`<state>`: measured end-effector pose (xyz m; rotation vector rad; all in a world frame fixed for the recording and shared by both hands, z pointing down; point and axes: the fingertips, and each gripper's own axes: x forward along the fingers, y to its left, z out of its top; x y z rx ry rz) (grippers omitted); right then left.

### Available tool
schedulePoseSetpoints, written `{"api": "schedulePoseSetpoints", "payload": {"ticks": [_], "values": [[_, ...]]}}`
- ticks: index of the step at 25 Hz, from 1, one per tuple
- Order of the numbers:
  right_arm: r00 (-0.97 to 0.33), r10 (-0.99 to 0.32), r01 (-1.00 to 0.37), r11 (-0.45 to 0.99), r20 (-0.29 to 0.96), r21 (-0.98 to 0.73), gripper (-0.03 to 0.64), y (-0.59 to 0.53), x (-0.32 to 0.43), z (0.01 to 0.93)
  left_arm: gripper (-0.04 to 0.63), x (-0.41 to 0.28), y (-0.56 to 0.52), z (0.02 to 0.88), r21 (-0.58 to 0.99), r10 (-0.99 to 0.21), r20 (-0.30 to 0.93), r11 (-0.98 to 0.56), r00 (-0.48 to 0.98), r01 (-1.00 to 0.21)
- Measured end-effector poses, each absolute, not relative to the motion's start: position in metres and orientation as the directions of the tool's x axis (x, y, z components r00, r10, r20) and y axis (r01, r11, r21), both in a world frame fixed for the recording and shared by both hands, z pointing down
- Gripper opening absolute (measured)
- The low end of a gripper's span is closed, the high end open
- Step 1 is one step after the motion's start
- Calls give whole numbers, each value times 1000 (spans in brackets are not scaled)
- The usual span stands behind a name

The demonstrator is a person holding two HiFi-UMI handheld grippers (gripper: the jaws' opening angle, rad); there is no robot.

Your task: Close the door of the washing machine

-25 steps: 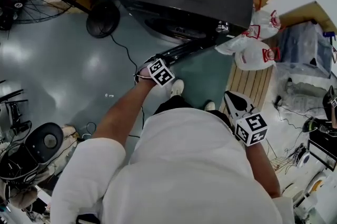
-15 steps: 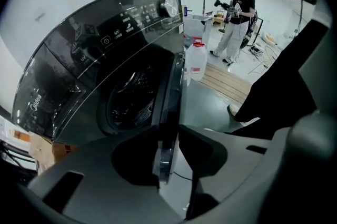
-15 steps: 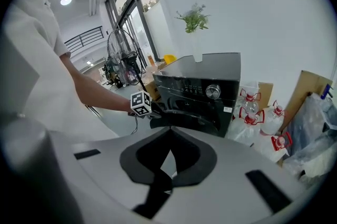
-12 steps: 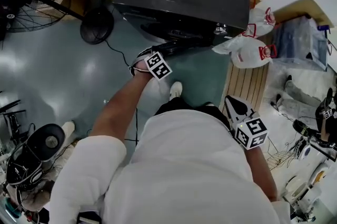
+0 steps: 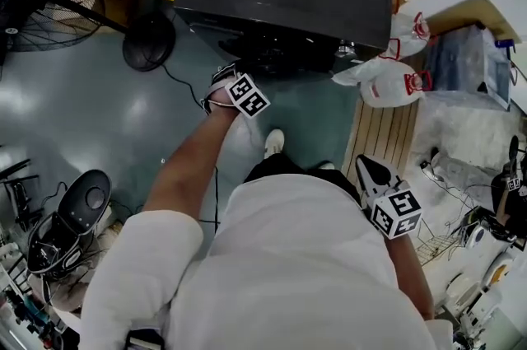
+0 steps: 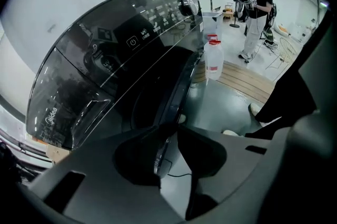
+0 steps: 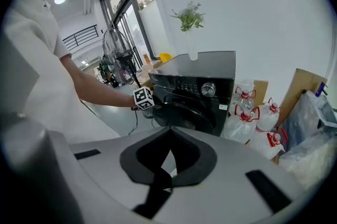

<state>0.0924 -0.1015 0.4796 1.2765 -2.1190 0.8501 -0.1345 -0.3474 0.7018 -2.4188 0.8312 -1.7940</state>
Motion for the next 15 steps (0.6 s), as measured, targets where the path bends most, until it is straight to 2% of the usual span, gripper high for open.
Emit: {"api": "schedulePoseSetpoints", "payload": {"ticks": [7, 15], "values": [[-417, -559, -900, 365, 717, -239, 9, -109, 97, 483, 120, -132, -373, 703, -367, -462, 868, -842, 180, -394], [-407, -548, -903, 361, 731, -232, 9, -122, 103, 481, 119, -131, -398, 701, -380, -497, 850, -806, 172, -454]]}}
